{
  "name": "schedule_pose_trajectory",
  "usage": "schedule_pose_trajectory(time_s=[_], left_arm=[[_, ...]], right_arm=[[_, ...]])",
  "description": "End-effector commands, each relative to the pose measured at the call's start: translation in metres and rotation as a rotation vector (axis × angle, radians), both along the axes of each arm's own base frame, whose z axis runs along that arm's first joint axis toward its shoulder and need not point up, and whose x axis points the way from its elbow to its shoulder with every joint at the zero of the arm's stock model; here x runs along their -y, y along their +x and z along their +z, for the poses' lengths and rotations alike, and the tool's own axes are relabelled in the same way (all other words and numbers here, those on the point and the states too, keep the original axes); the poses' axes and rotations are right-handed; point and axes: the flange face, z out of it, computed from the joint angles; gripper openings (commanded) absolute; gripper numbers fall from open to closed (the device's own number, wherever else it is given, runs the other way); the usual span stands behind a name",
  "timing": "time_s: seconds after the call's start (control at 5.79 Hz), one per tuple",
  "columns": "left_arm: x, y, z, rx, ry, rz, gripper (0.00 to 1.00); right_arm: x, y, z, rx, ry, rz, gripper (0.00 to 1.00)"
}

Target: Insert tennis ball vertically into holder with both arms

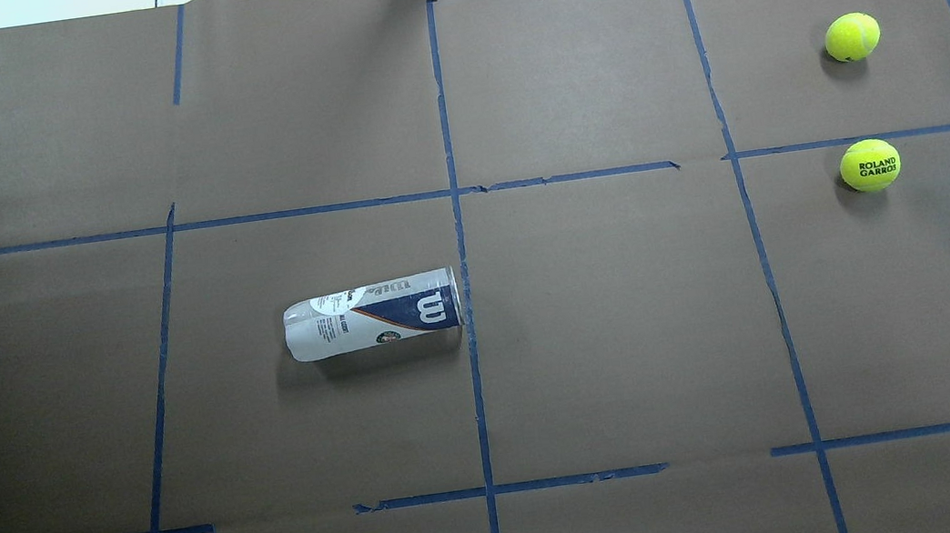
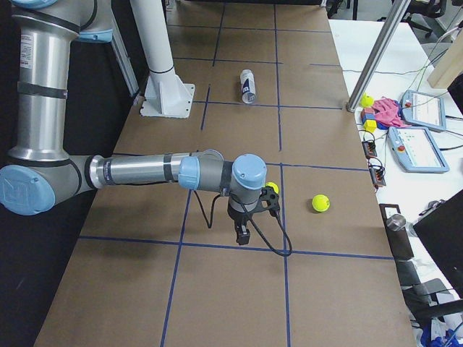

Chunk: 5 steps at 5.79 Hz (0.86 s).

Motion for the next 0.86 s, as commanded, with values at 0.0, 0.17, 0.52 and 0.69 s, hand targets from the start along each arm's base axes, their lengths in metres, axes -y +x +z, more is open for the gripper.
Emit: schedule_pose_trajectory(time_s=[0.0, 0.17, 0.52, 0.69], left_arm=[[0.001, 0.0, -0.005, -0.002, 0.013, 0.002, 1.0], [0.002, 0.0, -0.009, 0.0, 0.021, 0.001, 1.0], [0.063, 0.006, -0.074, -0.004, 0.215, 0.004, 1.0], [0.066, 0.007, -0.071, -0.008, 0.221, 0.013, 1.0]], right_arm=[[0.001, 0.0, -0.001, 0.002, 0.003, 0.0, 1.0], [0.001, 0.0, -0.002, 0.003, 0.006, 0.0, 1.0], [0.002, 0.0, -0.005, 0.003, 0.011, 0.001, 1.0], [0.002, 0.0, -0.005, 0.003, 0.012, 0.0, 1.0]])
